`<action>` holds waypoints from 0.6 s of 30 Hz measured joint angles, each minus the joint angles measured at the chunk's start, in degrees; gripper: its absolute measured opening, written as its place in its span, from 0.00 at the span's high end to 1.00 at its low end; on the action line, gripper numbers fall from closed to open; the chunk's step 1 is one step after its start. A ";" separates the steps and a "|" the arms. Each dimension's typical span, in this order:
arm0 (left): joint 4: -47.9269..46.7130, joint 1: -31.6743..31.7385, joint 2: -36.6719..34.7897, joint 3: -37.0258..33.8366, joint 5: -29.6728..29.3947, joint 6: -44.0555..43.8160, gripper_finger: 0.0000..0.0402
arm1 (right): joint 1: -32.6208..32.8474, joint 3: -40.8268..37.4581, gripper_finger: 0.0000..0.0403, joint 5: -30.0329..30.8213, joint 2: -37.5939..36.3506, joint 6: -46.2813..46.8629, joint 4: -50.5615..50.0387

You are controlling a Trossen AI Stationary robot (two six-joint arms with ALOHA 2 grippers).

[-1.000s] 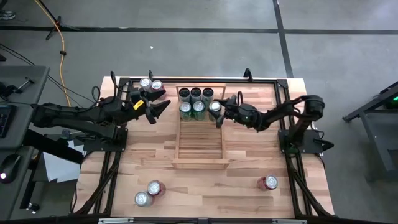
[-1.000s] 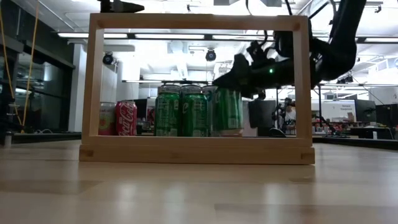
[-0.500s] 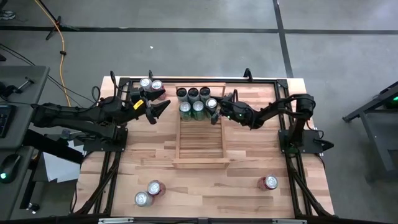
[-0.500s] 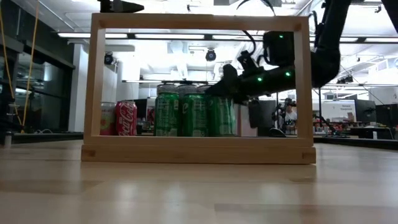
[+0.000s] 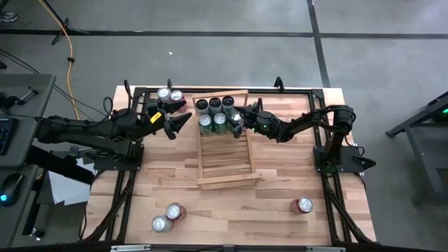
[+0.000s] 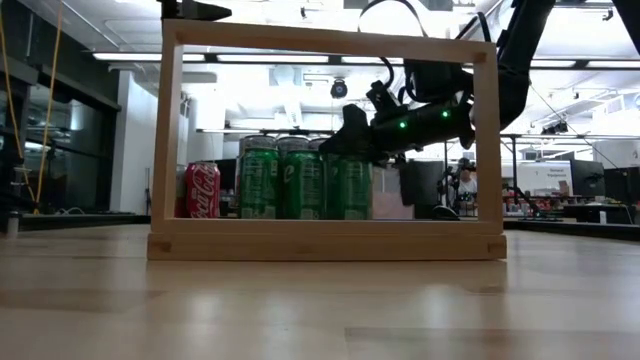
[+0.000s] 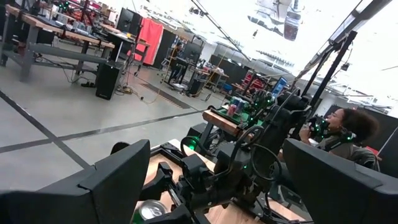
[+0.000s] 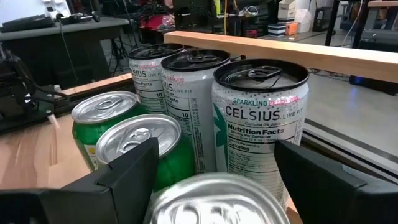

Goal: Place canned beverage on shelf
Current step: Put the green can on the shelf aligned with the other green cans

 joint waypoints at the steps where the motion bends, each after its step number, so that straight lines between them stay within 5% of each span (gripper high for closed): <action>1: 0.00 0.00 0.00 0.00 0.00 0.05 0.11 | -0.02 0.00 0.24 -0.02 0.00 0.03 -0.04; 18: -0.05 0.00 0.00 0.00 0.19 0.13 0.11 | 0.25 -0.09 0.23 -0.64 -2.85 4.02 2.95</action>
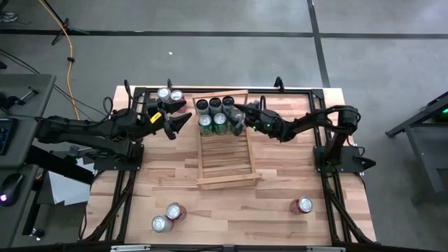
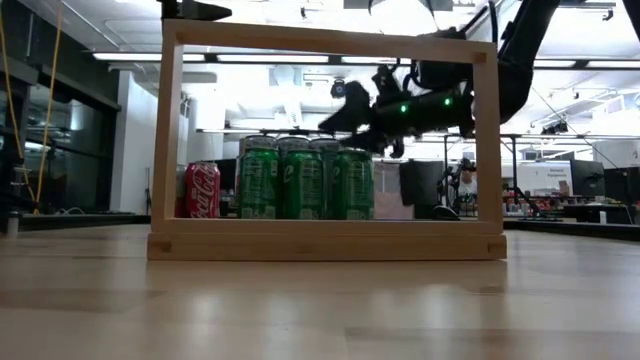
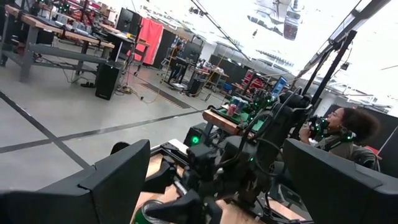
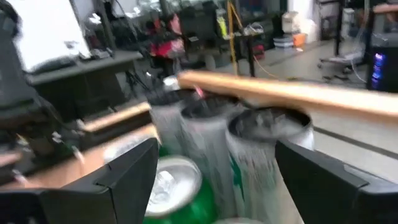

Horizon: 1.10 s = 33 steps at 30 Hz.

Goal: Place canned beverage on shelf
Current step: Put the green can on the shelf aligned with the other green cans

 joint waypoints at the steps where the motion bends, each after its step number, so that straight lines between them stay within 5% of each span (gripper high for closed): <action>1: 0.00 0.00 0.00 0.00 0.10 0.02 0.11 | 0.00 0.00 0.23 -0.81 -0.71 -0.03 0.15; 8: -0.04 -0.02 0.00 0.00 1.47 -0.32 0.11 | 0.00 0.00 0.23 -6.05 -9.04 0.06 -6.13; 14: -2.17 0.00 0.00 0.00 1.53 -6.16 0.11 | 1.01 0.00 0.28 -9.61 -23.90 2.97 -30.06; 18: -4.93 0.00 0.00 0.00 1.80 -4.26 0.11 | 3.91 0.02 0.45 -5.11 -32.91 4.79 -51.01; 22: -6.61 0.13 0.02 0.00 0.10 -1.30 0.11 | 6.59 -0.06 0.74 0.69 -35.02 8.54 -66.44; 25: -6.68 0.13 0.02 0.00 -2.31 0.46 0.11 | 7.15 -1.30 0.95 0.78 -33.19 11.72 -66.11; 33: -6.67 0.13 0.02 0.00 -4.73 0.57 0.11 | 4.11 -1.77 0.98 0.53 -21.20 15.41 -55.26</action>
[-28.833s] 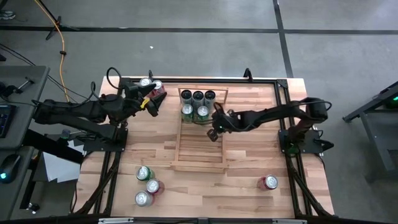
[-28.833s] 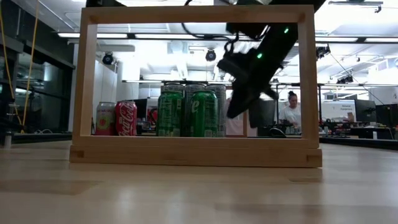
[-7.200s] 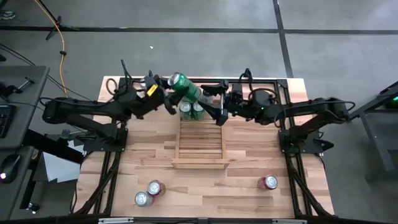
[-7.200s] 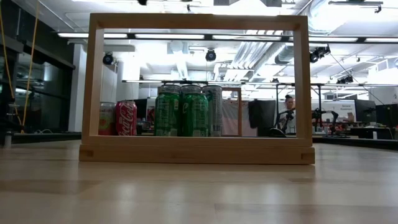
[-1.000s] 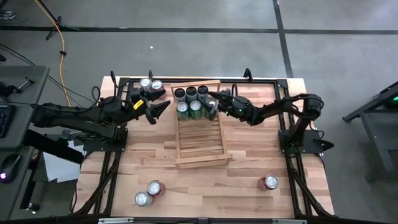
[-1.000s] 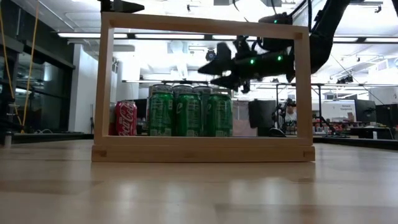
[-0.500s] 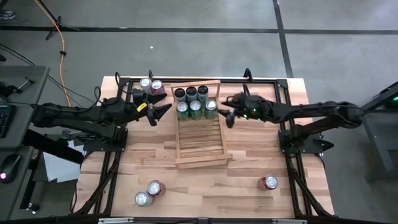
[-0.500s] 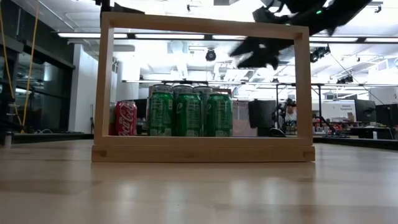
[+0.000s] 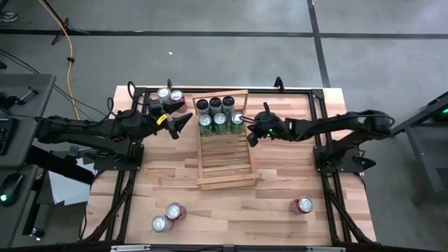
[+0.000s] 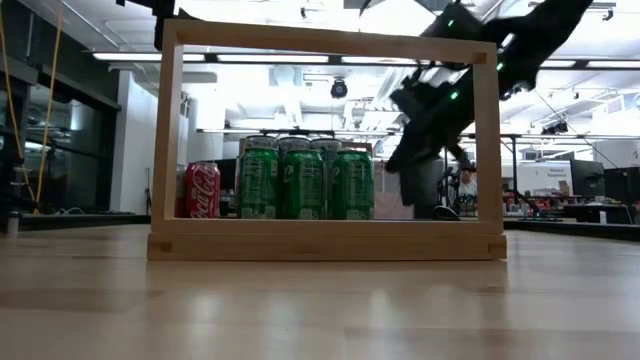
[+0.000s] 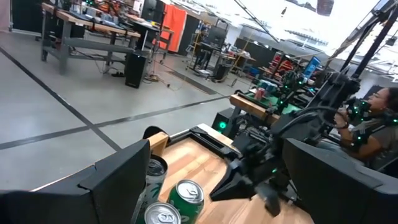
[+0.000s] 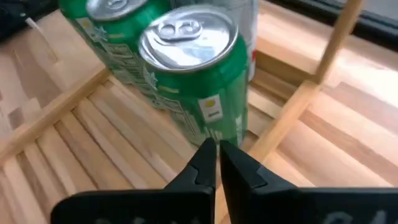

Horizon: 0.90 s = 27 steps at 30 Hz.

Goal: Place canned beverage on shelf
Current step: Put the green can on the shelf aligned with the other green cans

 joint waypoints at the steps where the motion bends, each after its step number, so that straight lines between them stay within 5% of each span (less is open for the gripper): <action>1: -0.02 0.00 0.00 0.00 0.00 0.00 0.11 | -0.50 0.18 0.99 -0.43 1.39 0.00 0.98; 15: -0.13 -0.02 0.00 0.00 -0.02 0.01 0.11 | -2.49 6.15 1.00 -3.38 9.49 -1.96 2.32; 27: -0.20 -0.02 0.00 0.00 0.59 0.00 0.11 | -2.78 8.17 1.00 -5.54 7.62 -6.58 -1.49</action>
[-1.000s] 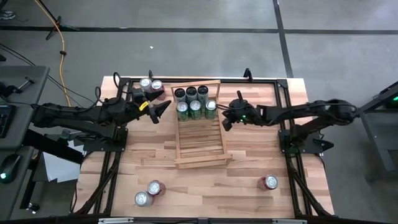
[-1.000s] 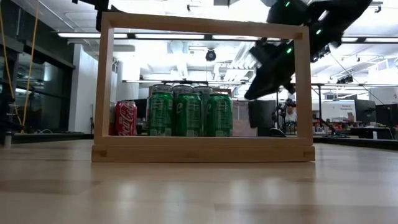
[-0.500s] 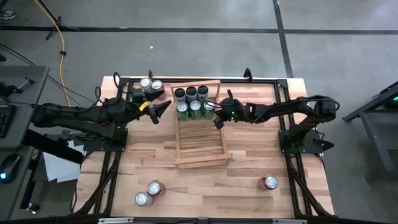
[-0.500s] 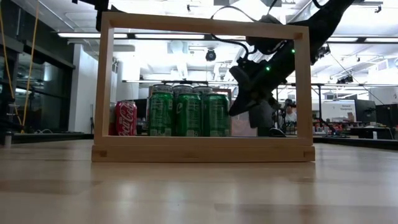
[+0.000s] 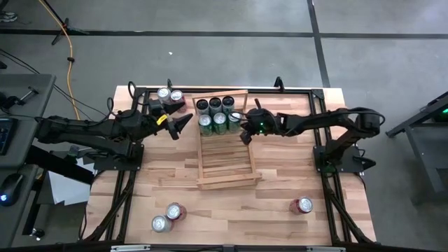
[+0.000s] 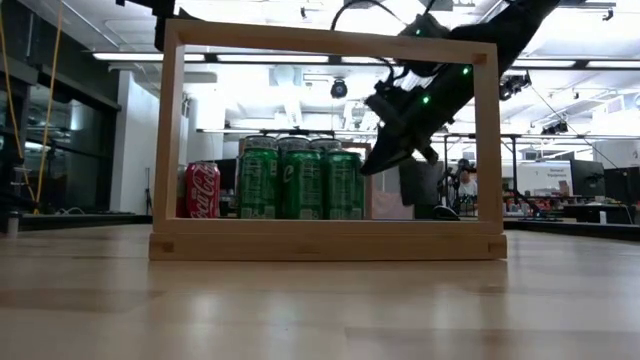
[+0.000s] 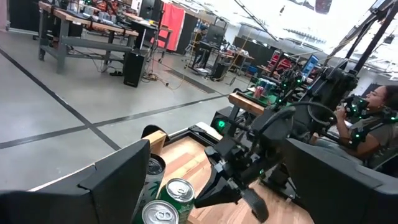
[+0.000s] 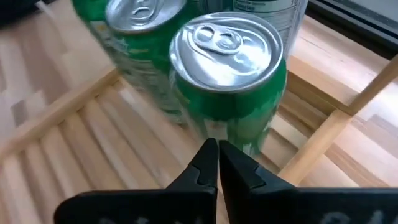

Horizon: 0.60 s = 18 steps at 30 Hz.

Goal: Place canned beverage on shelf
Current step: Put the green can on the shelf aligned with the other green cans, then adjust the shelf

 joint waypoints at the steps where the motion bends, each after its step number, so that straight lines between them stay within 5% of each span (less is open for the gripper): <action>1: 0.01 0.00 0.00 0.00 0.35 -0.01 0.11 | 0.00 0.02 1.00 -0.50 -1.08 -0.34 -1.60; 11: -3.15 -0.04 -0.02 0.00 2.92 0.00 0.11 | 4.68 0.02 1.00 -24.30 -19.50 0.61 -20.61; 18: -3.91 -0.02 -0.02 0.00 2.69 0.00 0.11 | 16.38 -0.13 1.00 -18.36 -22.37 7.83 -24.09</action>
